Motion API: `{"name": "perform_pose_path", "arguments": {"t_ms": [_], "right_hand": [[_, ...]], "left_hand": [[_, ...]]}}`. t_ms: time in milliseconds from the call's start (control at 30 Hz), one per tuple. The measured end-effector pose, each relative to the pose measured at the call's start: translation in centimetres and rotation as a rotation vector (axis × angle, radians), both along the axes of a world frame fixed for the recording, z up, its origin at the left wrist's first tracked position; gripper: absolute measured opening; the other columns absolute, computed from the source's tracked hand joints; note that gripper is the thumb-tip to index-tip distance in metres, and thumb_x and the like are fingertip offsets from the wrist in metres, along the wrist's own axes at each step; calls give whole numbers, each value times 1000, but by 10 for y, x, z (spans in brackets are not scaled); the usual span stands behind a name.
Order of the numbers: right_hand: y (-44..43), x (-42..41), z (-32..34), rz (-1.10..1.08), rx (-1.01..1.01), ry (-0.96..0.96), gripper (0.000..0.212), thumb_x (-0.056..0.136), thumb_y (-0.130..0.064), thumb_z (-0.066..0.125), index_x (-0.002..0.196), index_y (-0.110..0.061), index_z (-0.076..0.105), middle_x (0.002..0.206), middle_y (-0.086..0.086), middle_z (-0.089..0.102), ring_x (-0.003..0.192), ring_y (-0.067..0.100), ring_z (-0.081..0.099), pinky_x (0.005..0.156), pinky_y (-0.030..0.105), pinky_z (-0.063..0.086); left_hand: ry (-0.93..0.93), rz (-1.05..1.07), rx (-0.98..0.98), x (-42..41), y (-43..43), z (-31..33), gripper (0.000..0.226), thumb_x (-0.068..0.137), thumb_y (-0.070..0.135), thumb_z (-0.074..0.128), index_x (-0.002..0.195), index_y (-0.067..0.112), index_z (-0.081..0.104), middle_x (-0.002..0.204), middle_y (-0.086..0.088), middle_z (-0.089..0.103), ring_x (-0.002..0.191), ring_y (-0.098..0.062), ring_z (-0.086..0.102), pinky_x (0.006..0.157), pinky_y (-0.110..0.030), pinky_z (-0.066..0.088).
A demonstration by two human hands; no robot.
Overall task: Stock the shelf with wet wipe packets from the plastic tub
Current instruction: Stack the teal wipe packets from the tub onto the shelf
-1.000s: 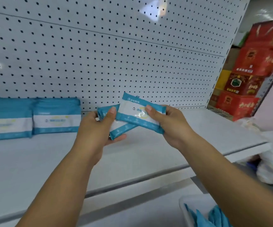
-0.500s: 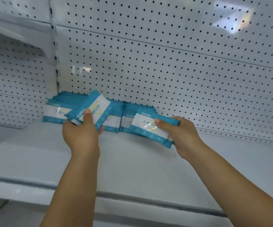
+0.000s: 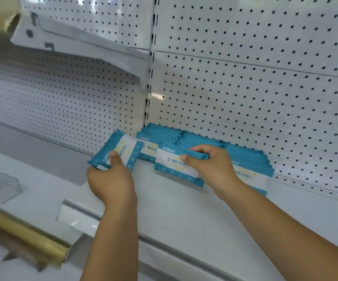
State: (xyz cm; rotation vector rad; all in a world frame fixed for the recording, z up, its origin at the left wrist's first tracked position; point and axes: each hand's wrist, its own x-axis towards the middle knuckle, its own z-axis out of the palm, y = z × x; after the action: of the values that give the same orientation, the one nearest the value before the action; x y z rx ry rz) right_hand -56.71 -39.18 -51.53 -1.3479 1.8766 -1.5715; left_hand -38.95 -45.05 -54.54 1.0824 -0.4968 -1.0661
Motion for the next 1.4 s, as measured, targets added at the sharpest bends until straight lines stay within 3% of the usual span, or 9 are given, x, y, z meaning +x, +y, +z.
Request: {"name": "perform_pose_path", "arguments": {"t_ms": [100, 367, 533, 667, 867, 967, 1133, 1267, 1400], "right_hand": [[-29, 14, -4, 32, -43, 128, 21, 81, -25, 83, 100, -26, 74, 98, -24, 66, 101, 0, 61, 94, 20, 45], [-97, 33, -19, 37, -155, 311, 23, 82, -19, 82, 103, -21, 73, 93, -21, 64, 85, -16, 56, 75, -5, 35], [-115, 27, -40, -31, -193, 591, 32, 81, -32, 81, 108, -18, 74, 103, -5, 68, 104, 12, 52, 93, 30, 43], [-120, 19, -44, -125, -246, 822, 40, 78, -40, 81, 110, -17, 73, 104, -5, 65, 107, 19, 46, 88, 27, 26], [-96, 18, -22, -105, -298, 395, 16, 99, -34, 61, 103, -20, 70, 99, -11, 65, 97, 7, 53, 86, 24, 43], [-75, 21, 6, -11, -138, 108, 23, 99, -41, 57, 95, -23, 69, 96, -6, 73, 90, 5, 65, 80, 17, 49], [-33, 17, 16, 133, 78, -292, 39, 87, -50, 71, 105, -16, 70, 98, 1, 77, 89, 17, 75, 81, 33, 61], [2, 4, 11, 95, -24, -375, 18, 87, -27, 77, 99, -14, 73, 91, 0, 79, 81, 11, 74, 66, 20, 57], [21, -12, 9, 70, -72, -383, 22, 83, -23, 80, 102, -15, 73, 94, 0, 78, 81, 13, 75, 65, 22, 59]], "left_hand": [[-10, 16, -3, 10, -8, -1, 29, 97, 33, 67, 115, 13, 57, 103, 1, 65, 87, -15, 67, 76, -30, 54], [68, -14, 28, 24, -27, -8, 25, 95, 34, 69, 110, 16, 58, 99, 1, 68, 83, -15, 69, 75, -33, 57], [93, -36, 22, 18, -32, -7, 27, 95, 34, 69, 112, 16, 59, 99, 1, 69, 84, -16, 70, 73, -33, 58], [86, -72, 6, 15, -35, -8, 31, 95, 34, 69, 116, 13, 59, 98, 2, 70, 85, -16, 71, 79, -35, 60], [112, -130, -65, 13, -32, -8, 20, 93, 31, 72, 107, 20, 62, 99, 2, 73, 86, -14, 74, 77, -34, 60], [135, -231, -138, 3, -25, -3, 24, 90, 26, 76, 110, 18, 66, 101, 0, 77, 88, -14, 76, 77, -33, 60], [122, -489, -231, -23, -11, 6, 30, 87, 22, 78, 116, 16, 71, 105, -2, 78, 96, -19, 75, 82, -37, 61], [105, -567, -246, -38, 2, 6, 20, 88, 29, 76, 105, 19, 74, 100, -2, 79, 95, -21, 76, 80, -42, 62], [137, -609, -242, -49, 11, 8, 16, 92, 30, 70, 105, 21, 72, 101, -1, 79, 95, -20, 76, 77, -40, 62]]}}
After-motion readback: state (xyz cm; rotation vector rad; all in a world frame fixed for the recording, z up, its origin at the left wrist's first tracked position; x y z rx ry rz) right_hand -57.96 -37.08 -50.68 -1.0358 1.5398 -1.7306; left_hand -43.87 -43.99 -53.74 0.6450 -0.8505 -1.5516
